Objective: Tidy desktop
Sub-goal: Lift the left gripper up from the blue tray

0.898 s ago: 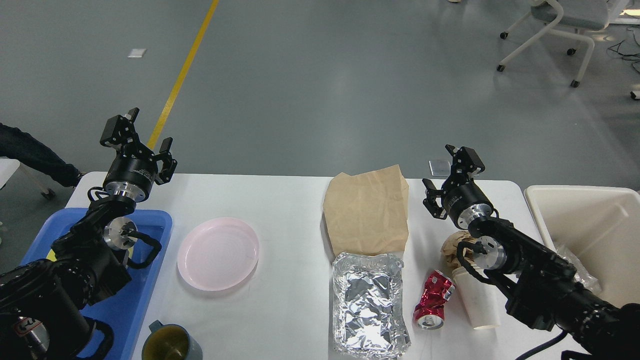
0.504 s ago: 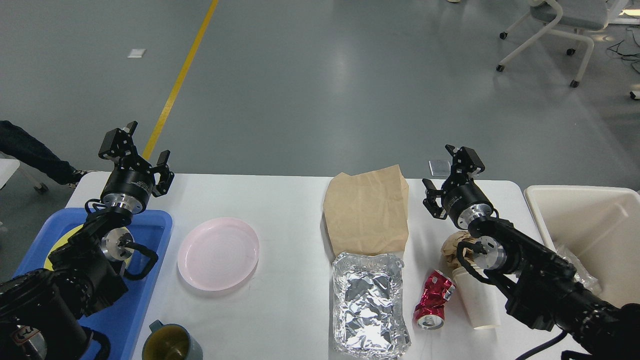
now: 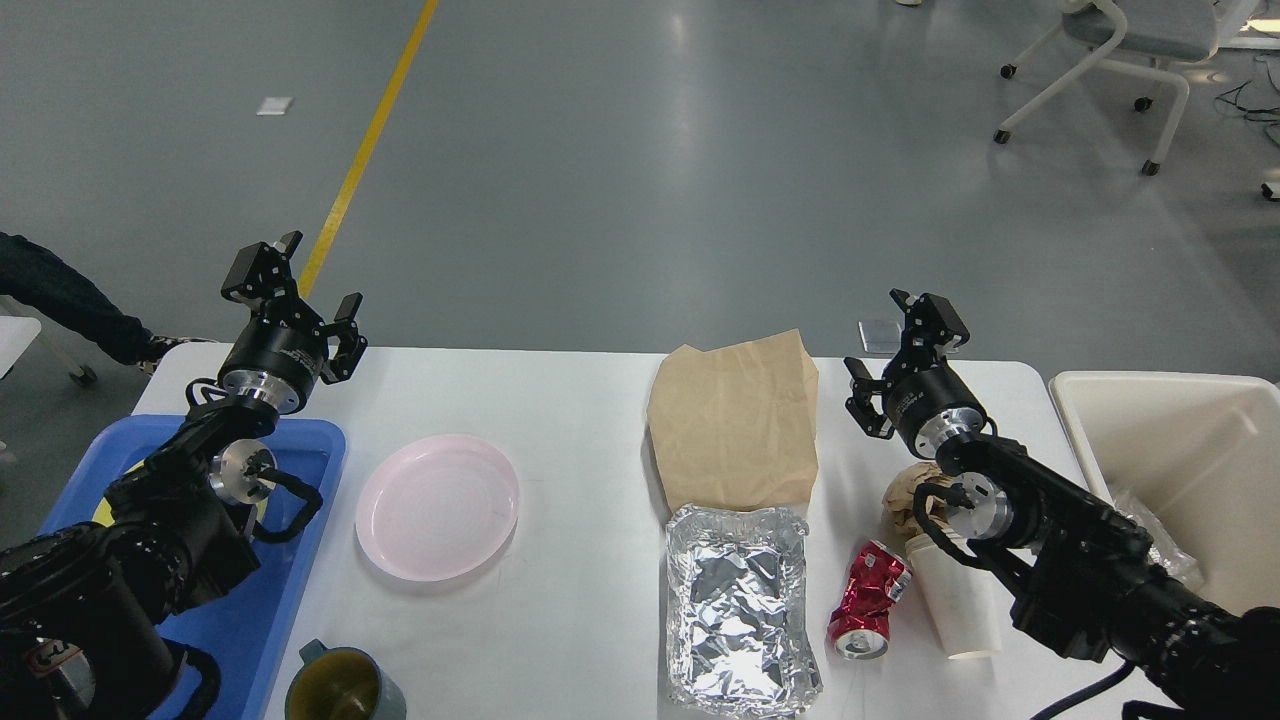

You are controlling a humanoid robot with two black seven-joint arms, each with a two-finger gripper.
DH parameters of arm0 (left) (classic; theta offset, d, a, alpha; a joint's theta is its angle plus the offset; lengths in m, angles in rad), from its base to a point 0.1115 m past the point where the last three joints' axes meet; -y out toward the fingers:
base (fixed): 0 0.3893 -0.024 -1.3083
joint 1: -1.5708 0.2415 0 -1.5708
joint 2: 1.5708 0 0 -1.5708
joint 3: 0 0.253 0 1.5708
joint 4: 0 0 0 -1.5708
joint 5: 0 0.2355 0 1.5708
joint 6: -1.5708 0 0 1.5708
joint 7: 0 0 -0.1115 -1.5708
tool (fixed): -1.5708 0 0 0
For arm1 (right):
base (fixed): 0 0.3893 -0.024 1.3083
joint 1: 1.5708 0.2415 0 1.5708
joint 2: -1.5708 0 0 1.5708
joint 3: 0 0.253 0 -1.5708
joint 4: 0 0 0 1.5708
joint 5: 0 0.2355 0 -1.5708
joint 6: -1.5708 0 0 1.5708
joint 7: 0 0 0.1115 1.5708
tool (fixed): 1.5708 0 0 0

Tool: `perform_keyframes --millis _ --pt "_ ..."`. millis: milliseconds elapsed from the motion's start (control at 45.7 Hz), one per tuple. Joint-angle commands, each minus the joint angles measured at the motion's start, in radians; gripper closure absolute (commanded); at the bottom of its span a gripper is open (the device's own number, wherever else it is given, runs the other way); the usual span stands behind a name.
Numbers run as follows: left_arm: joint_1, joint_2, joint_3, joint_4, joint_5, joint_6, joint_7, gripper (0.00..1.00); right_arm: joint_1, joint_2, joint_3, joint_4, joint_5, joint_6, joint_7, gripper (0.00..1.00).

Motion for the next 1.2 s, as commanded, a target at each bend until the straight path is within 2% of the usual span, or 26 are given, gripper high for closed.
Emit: perform_keyframes --millis 0,88,197,307,372,460,547,679,832,963,1073,1182 --pt "-0.036 0.016 0.115 0.000 0.026 -0.004 0.079 0.04 0.000 0.000 0.000 -0.001 0.000 -0.001 0.000 0.00" --pt "-0.040 0.026 0.207 0.000 0.050 -0.009 0.137 0.04 0.000 0.000 0.000 0.000 0.000 -0.001 0.000 0.00" --pt "-0.066 0.043 0.292 0.000 0.105 -0.012 0.266 0.04 0.000 0.000 0.000 -0.001 0.000 0.000 0.000 0.00" --pt "-0.106 0.059 0.350 0.001 0.156 -0.009 0.437 0.04 0.000 -0.001 0.000 0.000 0.000 0.000 0.000 0.00" --pt "-0.135 0.066 0.421 0.001 0.173 -0.009 0.526 0.04 0.000 0.000 0.000 -0.001 0.000 -0.001 0.000 0.00" --pt "-0.149 0.095 0.563 0.001 0.190 -0.012 0.620 0.04 0.000 0.000 0.000 0.000 0.000 0.000 0.000 0.00" --pt "-0.154 0.097 0.695 -0.002 0.193 -0.013 0.692 0.04 0.000 0.000 0.000 -0.001 0.000 0.000 0.000 0.00" --pt "-0.220 0.112 0.774 -0.004 0.194 -0.042 0.738 0.04 0.000 0.000 0.000 -0.001 0.000 0.000 0.000 0.00" --pt "-0.259 0.146 0.879 -0.005 0.198 -0.241 0.820 0.04 0.000 -0.001 0.000 0.000 0.000 0.000 0.000 0.00" --pt "-0.327 0.148 1.097 -0.005 0.225 -0.422 0.817 0.04 0.000 0.000 0.000 0.000 0.000 0.000 0.000 0.00" --pt "-0.371 0.140 1.270 -0.030 0.231 -0.433 0.817 0.04 0.000 0.000 0.000 -0.001 0.000 0.000 0.000 0.00" --pt "-0.428 0.141 1.422 -0.144 0.233 -0.433 0.812 0.04 0.000 -0.001 0.000 0.000 0.000 -0.001 0.000 0.00"
